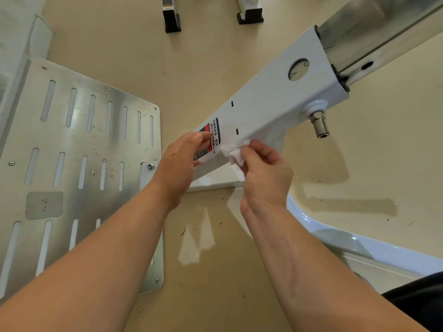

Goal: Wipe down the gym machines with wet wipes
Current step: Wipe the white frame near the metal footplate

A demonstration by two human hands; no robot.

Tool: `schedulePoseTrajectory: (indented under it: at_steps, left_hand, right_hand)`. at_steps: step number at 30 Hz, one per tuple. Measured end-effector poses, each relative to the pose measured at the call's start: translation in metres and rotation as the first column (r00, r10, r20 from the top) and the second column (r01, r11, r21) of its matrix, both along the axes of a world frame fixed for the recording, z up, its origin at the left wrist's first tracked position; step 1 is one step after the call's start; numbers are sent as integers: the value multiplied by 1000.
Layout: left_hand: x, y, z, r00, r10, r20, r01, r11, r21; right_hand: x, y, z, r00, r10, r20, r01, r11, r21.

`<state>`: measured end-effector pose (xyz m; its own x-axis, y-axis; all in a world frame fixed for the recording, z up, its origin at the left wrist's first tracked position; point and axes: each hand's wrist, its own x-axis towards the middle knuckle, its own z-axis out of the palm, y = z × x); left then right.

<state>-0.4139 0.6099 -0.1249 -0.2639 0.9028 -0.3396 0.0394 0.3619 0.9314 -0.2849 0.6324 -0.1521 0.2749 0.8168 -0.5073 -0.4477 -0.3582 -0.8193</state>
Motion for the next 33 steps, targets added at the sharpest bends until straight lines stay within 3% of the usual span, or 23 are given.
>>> schedulePoseTrajectory:
  at_steps: [4,7,13,15,20,25,30,33]
  left_hand:
    - [1,4,2,999,40,3,-40,999,3]
    - [0,-2,-9,994,98,-57,-98,995,-10]
    - [-27,-21,-47,992,113,-64,-125,961,-249]
    - [-40,-23,-53,988,142,-55,-152,945,-288]
    - [-65,-18,-73,988,151,-30,-152,934,-324]
    - [-97,-34,-99,969,102,-226,-186,903,-387]
    - [-104,-43,-112,997,69,-35,-77,904,-421]
    - [-105,-46,-122,992,105,65,-69,908,-413]
  right_hand:
    - [-1,1,5,996,-7,86,-2,995,101]
    - [-10,-1,-7,996,-20,89,12,996,93]
    - [-31,-6,-44,996,55,75,-53,998,-25]
    - [-37,-7,-53,997,70,16,-69,995,-75]
    - [-53,-13,-70,952,75,-296,-143,967,-213]
    - [-89,-26,-92,902,62,-426,-214,923,-319]
    - [-140,-31,-118,881,-5,-473,-217,884,-413]
    - [-149,-33,-125,863,29,-504,-258,883,-391]
